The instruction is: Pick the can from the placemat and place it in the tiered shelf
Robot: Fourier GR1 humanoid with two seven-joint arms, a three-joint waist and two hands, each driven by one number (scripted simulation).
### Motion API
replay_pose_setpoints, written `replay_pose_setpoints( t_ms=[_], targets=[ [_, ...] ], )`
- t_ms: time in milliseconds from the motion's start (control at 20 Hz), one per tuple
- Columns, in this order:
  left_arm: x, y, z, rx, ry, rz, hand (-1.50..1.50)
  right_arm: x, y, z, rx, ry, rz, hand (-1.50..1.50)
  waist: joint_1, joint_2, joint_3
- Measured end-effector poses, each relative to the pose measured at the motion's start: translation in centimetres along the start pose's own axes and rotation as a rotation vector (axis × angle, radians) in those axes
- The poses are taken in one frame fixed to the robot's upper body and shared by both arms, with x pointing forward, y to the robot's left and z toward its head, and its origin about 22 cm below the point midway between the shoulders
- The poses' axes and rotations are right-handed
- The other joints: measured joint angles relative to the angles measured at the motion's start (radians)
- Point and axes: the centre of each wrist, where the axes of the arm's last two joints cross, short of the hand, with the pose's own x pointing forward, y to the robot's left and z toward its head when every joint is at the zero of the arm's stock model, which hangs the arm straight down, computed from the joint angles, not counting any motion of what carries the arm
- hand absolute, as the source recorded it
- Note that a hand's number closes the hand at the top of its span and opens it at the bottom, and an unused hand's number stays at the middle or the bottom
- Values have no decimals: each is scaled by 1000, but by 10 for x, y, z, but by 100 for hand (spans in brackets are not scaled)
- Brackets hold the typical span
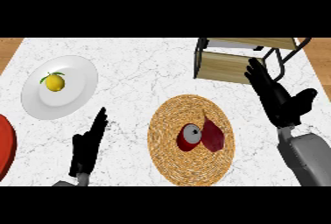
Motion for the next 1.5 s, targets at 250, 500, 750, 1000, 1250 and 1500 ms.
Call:
replay_pose_setpoints(
  t_ms=[250,500,750,1000,1250,1500],
  targets=[
    [30,0,-18,-20,-122,-43,0,6,12,-8,-27,45,-13,-150,-6,-28,36],
    [49,5,-24,-37,-215,-78,0,-13,7,0,-193,117,-67,150,-30,-35,49],
    [65,10,-30,-64,-250,-92,0,-56,14,24,-507,132,131,-150,-27,-38,50],
    [71,14,-33,-86,-265,-100,0,-72,32,46,-621,4,56,-150,-18,-39,51],
    [71,14,-35,-91,-271,-103,0,-60,36,63,-449,5,58,-150,-14,-41,51],
    [70,17,-35,-95,-267,-99,0,-25,29,62,-287,60,189,-150,-11,-42,49]
  ],
)
